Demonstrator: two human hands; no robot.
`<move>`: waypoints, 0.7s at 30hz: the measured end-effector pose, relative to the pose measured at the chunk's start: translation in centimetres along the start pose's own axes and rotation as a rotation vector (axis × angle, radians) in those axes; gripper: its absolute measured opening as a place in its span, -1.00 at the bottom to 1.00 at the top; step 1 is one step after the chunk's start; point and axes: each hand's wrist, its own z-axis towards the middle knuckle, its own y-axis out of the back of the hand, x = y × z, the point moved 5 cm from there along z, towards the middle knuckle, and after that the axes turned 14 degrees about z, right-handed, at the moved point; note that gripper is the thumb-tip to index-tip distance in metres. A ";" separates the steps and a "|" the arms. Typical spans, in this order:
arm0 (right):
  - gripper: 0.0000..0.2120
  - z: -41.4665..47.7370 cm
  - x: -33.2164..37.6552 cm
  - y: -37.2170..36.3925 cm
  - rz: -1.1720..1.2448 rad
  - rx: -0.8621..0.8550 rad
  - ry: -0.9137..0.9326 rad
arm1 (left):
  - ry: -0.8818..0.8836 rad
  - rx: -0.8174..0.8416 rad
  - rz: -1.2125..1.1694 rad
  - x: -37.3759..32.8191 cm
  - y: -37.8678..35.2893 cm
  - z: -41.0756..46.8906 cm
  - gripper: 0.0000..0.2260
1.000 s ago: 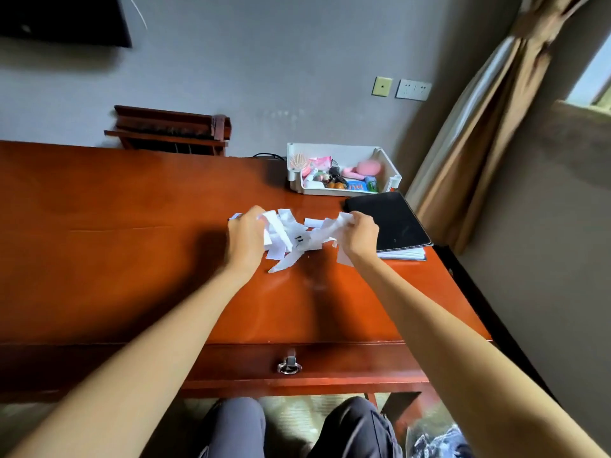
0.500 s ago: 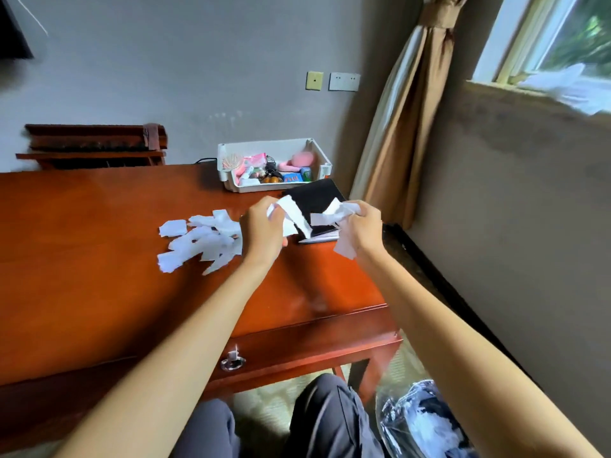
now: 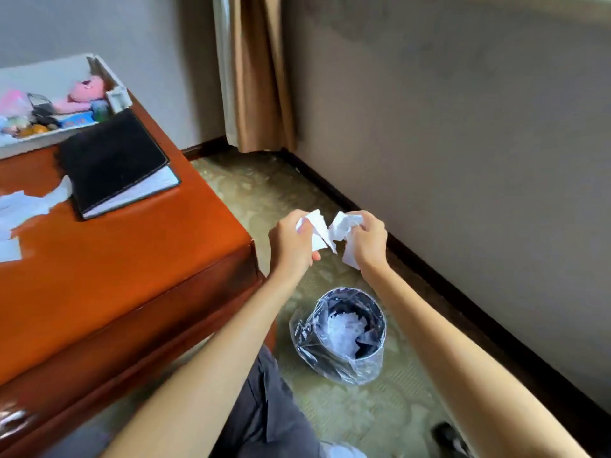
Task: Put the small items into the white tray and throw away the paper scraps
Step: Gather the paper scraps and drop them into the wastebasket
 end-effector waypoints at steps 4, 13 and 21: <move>-0.62 2.2 -7.9 2.8 -0.138 -0.029 -0.120 | 0.120 0.124 0.051 3.5 -7.0 1.5 -0.77; -0.71 5.4 -25.1 7.3 -0.380 0.003 -0.403 | 0.377 0.378 0.251 15.4 -20.9 3.6 -0.73; -0.76 7.4 -35.0 5.6 -0.443 0.065 -0.582 | 0.657 0.520 0.192 22.2 -27.3 5.4 -0.81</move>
